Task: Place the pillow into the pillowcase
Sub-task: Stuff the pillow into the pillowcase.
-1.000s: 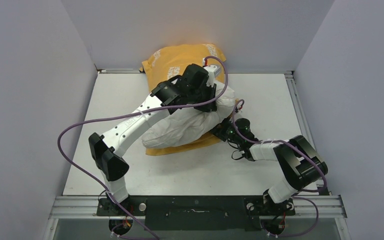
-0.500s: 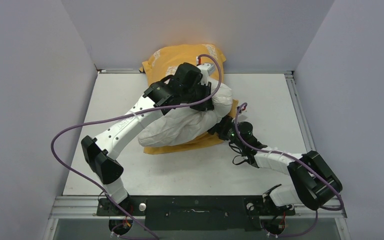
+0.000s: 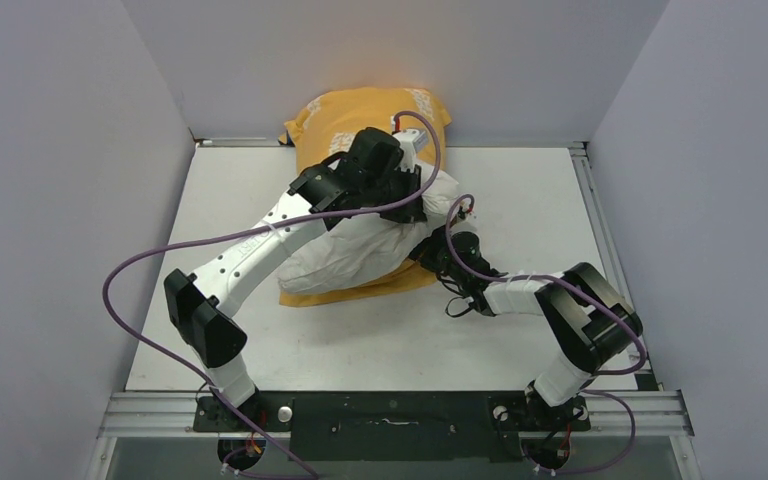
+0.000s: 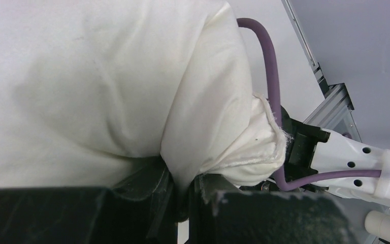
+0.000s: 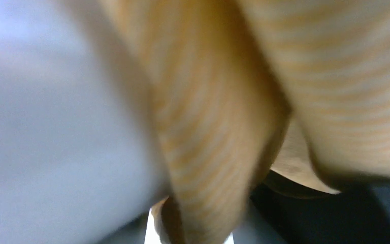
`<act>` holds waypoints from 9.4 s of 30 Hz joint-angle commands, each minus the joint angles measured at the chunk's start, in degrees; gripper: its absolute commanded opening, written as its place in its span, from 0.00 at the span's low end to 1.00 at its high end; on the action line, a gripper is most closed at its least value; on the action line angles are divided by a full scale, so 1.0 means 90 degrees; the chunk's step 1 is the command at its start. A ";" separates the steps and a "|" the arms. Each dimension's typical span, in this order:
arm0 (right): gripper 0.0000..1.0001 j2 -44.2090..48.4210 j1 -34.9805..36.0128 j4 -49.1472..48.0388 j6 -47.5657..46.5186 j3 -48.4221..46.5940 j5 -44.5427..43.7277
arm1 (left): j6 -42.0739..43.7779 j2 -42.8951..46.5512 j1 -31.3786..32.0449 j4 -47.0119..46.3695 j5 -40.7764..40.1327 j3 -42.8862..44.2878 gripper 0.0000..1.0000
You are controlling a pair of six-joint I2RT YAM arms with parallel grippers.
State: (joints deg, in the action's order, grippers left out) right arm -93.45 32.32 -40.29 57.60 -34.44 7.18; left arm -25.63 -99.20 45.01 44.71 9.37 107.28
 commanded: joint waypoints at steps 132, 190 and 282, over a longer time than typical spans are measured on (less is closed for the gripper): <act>0.05 0.5948 -0.1335 0.1401 -0.2286 -0.1224 0.3963 | -0.1152 -0.1706 0.1304 -0.7205 0.1003 -0.5176 0.00; 0.05 0.4771 -0.1199 0.0631 -0.0925 -0.0391 0.6103 | 0.0402 0.1583 0.1281 -0.9743 -0.2065 -0.5758 0.00; 0.05 0.7409 -0.0261 0.5353 -0.3813 -0.0158 0.2553 | 0.1913 0.3440 0.1645 -0.4595 -0.0939 -0.4110 0.86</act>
State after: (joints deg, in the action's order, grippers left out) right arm -29.15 30.41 10.57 23.38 -36.36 31.73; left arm -10.68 -62.72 61.69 -1.32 -4.64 58.54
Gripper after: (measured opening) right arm 0.062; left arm 0.850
